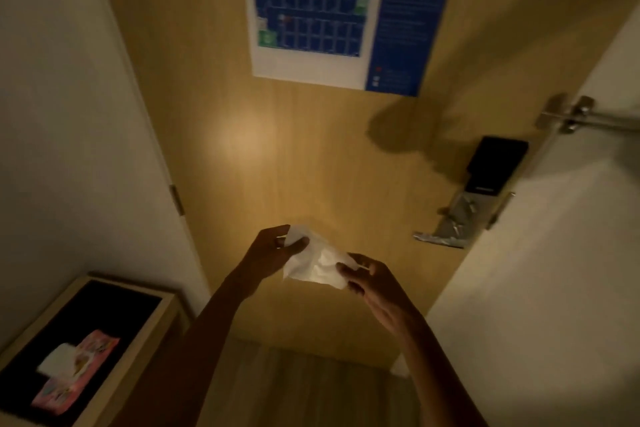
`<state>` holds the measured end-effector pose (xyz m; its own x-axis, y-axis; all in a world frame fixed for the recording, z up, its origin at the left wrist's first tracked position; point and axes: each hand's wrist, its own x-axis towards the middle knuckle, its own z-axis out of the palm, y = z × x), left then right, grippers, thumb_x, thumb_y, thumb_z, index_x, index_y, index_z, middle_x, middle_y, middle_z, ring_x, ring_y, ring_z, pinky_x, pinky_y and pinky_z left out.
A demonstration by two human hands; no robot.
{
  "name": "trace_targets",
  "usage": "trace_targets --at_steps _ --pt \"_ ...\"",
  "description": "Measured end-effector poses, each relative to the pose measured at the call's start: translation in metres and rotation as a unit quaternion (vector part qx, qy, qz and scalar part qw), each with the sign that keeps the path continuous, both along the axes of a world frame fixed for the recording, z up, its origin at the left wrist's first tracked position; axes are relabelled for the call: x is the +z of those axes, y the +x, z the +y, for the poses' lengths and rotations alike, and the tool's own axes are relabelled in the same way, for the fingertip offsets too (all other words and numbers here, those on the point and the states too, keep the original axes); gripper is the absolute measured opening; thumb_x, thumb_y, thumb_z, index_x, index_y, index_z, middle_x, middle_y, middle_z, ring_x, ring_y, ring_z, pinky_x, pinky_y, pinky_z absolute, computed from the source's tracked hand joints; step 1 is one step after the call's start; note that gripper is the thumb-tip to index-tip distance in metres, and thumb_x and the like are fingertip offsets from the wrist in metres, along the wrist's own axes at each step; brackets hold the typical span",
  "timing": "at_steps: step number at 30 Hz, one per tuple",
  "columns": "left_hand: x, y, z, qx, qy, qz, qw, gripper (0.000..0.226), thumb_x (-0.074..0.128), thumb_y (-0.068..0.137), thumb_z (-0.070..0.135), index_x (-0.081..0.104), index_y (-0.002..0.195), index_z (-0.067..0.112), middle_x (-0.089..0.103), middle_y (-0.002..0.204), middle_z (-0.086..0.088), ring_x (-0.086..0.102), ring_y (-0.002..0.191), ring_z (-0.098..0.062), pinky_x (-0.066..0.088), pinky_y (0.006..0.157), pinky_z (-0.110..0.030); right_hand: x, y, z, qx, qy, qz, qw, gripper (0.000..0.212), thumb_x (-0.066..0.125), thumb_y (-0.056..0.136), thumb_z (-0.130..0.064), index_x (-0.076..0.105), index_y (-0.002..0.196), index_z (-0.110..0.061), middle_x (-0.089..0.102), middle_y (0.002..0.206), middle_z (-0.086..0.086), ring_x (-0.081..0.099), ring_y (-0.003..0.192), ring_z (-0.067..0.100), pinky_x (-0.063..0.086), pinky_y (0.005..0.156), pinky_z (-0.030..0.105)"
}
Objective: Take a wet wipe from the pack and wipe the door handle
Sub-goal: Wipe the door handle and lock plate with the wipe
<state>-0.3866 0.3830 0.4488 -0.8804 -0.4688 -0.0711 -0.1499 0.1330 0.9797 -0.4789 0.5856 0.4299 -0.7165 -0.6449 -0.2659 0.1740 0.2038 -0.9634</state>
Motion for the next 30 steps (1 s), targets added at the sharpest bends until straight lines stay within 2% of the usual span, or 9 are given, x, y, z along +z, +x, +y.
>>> trace_targets --at_steps 4,8,11,15,17,21,24,27,30 --pt "-0.004 -0.026 0.057 -0.026 -0.005 -0.014 1.0 0.012 0.07 0.082 0.03 0.07 0.094 0.034 0.072 0.092 0.011 0.07 0.082 -0.005 0.057 0.067 -0.02 -0.01 -0.016 0.06 -0.039 -0.002 -0.018 0.999 0.057 0.074 0.071 -0.042 0.061 0.119 -0.014 0.069 0.106 0.006 0.066 0.094 0.024 0.056 0.079 0.031" --pt "-0.012 -0.04 0.095 -0.043 0.044 -0.032 0.998 0.025 0.073 0.08 0.025 0.071 0.104 0.017 0.075 0.097 0.0 0.072 0.083 -0.01 0.056 0.061 -0.02 -0.015 -0.03 0.106 -0.087 -0.073 -0.074 0.991 0.054 0.071 0.077 -0.042 0.058 0.121 -0.014 0.069 0.113 0.007 0.066 0.103 0.023 0.055 0.085 0.033" --pt "-0.019 -0.053 0.116 -0.05 0.064 -0.05 0.995 0.029 0.075 0.079 0.018 0.069 0.107 0.013 0.074 0.099 -0.004 0.073 0.081 -0.01 0.057 0.062 -0.021 -0.017 -0.035 0.129 -0.086 -0.123 -0.122 0.981 0.05 0.07 0.084 -0.04 0.057 0.123 -0.012 0.068 0.116 0.013 0.065 0.107 0.03 0.052 0.093 0.046" --pt "-0.027 -0.081 0.138 -0.066 0.089 -0.061 0.992 0.029 0.075 0.078 0.01 0.069 0.106 0.006 0.074 0.093 -0.008 0.073 0.075 -0.011 0.057 0.059 -0.021 -0.018 -0.045 0.147 -0.161 -0.15 -0.148 0.964 0.038 0.064 0.085 -0.022 0.057 0.12 -0.007 0.067 0.113 0.017 0.068 0.099 0.032 0.056 0.078 0.042" --pt "-0.029 -0.095 0.143 -0.08 0.092 -0.061 0.991 0.024 0.073 0.079 0.006 0.07 0.103 0.005 0.075 0.088 -0.009 0.074 0.072 -0.015 0.057 0.058 -0.022 -0.021 -0.053 0.155 -0.204 -0.146 -0.137 0.958 0.034 0.062 0.088 -0.021 0.059 0.118 -0.008 0.067 0.113 0.017 0.068 0.099 0.032 0.056 0.079 0.044" --pt "-0.038 -0.122 0.14 -0.117 0.069 -0.046 0.99 0.019 0.07 0.081 0.003 0.072 0.1 0.006 0.077 0.084 -0.012 0.073 0.07 -0.028 0.061 0.063 -0.031 -0.02 -0.07 0.174 -0.284 -0.139 -0.074 0.946 0.027 0.054 0.095 -0.023 0.061 0.119 -0.015 0.066 0.114 0.012 0.065 0.102 0.03 0.056 0.082 0.047" --pt "-0.045 -0.141 0.136 -0.101 0.033 -0.033 0.994 0.016 0.068 0.083 0.004 0.071 0.098 0.008 0.076 0.084 -0.011 0.073 0.075 -0.033 0.06 0.064 -0.031 -0.016 -0.083 0.18 -0.337 -0.1 0.044 0.935 0.027 0.049 0.098 -0.029 0.061 0.12 -0.02 0.067 0.113 0.006 0.067 0.098 0.023 0.059 0.076 0.041" --pt "-0.05 -0.162 0.132 -0.05 -0.011 -0.013 0.999 0.017 0.066 0.084 0.005 0.07 0.101 0.009 0.073 0.09 -0.01 0.073 0.076 -0.029 0.061 0.066 -0.037 -0.021 -0.101 0.172 -0.372 -0.043 0.183 0.909 0.019 0.046 0.099 -0.031 0.064 0.105 -0.034 0.069 0.102 -0.006 0.068 0.093 0.013 0.058 0.08 0.043" --pt "-0.054 -0.177 0.131 -0.017 -0.047 -0.012 0.999 0.021 0.067 0.085 0.009 0.069 0.107 0.009 0.072 0.095 -0.009 0.073 0.075 -0.02 0.062 0.07 -0.043 -0.03 -0.121 0.157 -0.368 0.017 0.249 0.896 0.03 0.046 0.099 -0.027 0.061 0.12 -0.012 0.066 0.116 0.004 0.062 0.106 0.016 0.054 0.093 0.04"
